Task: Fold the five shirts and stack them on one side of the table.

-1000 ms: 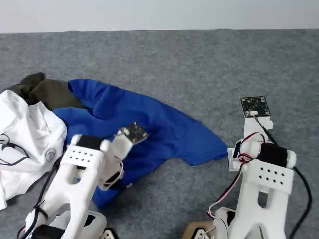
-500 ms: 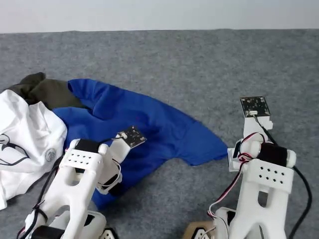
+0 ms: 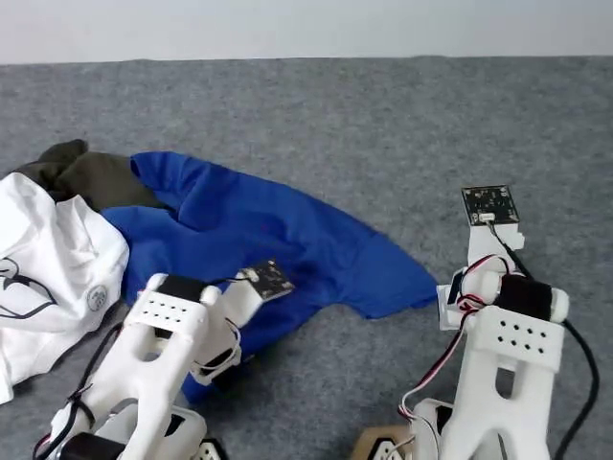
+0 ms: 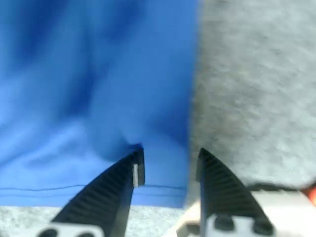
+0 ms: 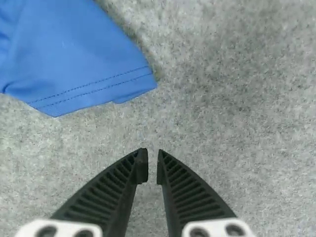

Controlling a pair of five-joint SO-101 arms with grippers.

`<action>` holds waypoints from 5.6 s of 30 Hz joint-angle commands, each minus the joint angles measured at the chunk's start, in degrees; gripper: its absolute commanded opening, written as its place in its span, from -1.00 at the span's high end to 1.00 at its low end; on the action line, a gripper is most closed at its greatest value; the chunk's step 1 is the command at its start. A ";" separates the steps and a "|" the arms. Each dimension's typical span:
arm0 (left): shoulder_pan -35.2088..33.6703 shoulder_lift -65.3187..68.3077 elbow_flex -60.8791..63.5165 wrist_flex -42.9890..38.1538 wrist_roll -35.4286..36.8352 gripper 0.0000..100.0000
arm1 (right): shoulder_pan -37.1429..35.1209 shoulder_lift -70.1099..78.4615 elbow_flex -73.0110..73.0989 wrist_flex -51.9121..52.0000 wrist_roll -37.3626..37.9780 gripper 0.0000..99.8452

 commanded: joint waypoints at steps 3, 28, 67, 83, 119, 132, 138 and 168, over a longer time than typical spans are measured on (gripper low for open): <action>-3.43 -1.14 2.33 -5.89 -0.79 0.70 | -0.40 0.13 -3.87 -1.45 0.26 0.91; -20.84 -1.67 -24.48 8.00 4.04 0.99 | -12.18 16.31 -12.13 -7.60 0.26 0.73; -33.58 -1.58 -15.69 -7.47 11.78 0.99 | -43.21 56.22 -34.90 11.82 0.18 0.56; -33.58 -1.58 -15.69 -7.47 11.78 0.99 | -43.74 71.87 -33.58 4.70 0.26 0.58; -16.35 -1.58 -67.65 4.66 11.78 0.99 | -23.87 38.02 -84.40 22.64 5.89 0.98; -16.35 -1.76 -91.56 2.73 11.69 0.99 | -14.46 25.19 -108.40 22.46 11.69 0.98; -16.00 -1.76 -97.80 12.22 11.69 0.99 | -10.24 20.35 -112.26 22.37 14.68 0.98; -16.35 -1.76 -109.58 24.44 11.87 0.99 | 8.66 12.35 -110.77 16.13 22.95 0.98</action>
